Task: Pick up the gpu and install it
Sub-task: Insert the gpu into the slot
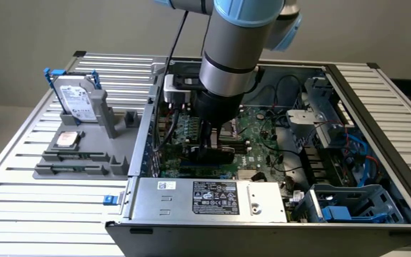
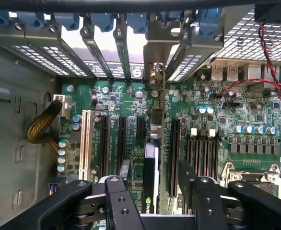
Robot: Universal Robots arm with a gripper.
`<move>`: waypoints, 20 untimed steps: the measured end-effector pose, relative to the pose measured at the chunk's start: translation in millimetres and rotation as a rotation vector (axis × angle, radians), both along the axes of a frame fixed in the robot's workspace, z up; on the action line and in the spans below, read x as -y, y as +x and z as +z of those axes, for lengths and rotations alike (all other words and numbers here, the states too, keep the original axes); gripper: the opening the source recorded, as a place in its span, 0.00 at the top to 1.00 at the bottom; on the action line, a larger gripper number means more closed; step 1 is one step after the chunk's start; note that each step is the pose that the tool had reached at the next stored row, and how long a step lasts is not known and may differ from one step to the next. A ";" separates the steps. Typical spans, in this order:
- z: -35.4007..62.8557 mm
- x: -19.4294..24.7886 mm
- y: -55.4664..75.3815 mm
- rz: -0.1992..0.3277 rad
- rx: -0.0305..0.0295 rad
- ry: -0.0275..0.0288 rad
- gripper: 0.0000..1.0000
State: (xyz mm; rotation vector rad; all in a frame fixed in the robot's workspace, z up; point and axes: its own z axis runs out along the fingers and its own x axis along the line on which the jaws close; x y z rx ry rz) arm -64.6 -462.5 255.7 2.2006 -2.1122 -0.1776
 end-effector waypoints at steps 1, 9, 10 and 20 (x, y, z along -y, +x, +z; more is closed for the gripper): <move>1.4 -0.2 0.0 0.000 0.0001 0.0002 0.47; 12.5 -0.8 0.0 0.000 0.0002 0.0003 0.47; 12.5 -0.8 0.0 0.000 0.0002 0.0003 0.47; 11.5 -0.8 2.1 0.000 0.0028 0.0002 0.47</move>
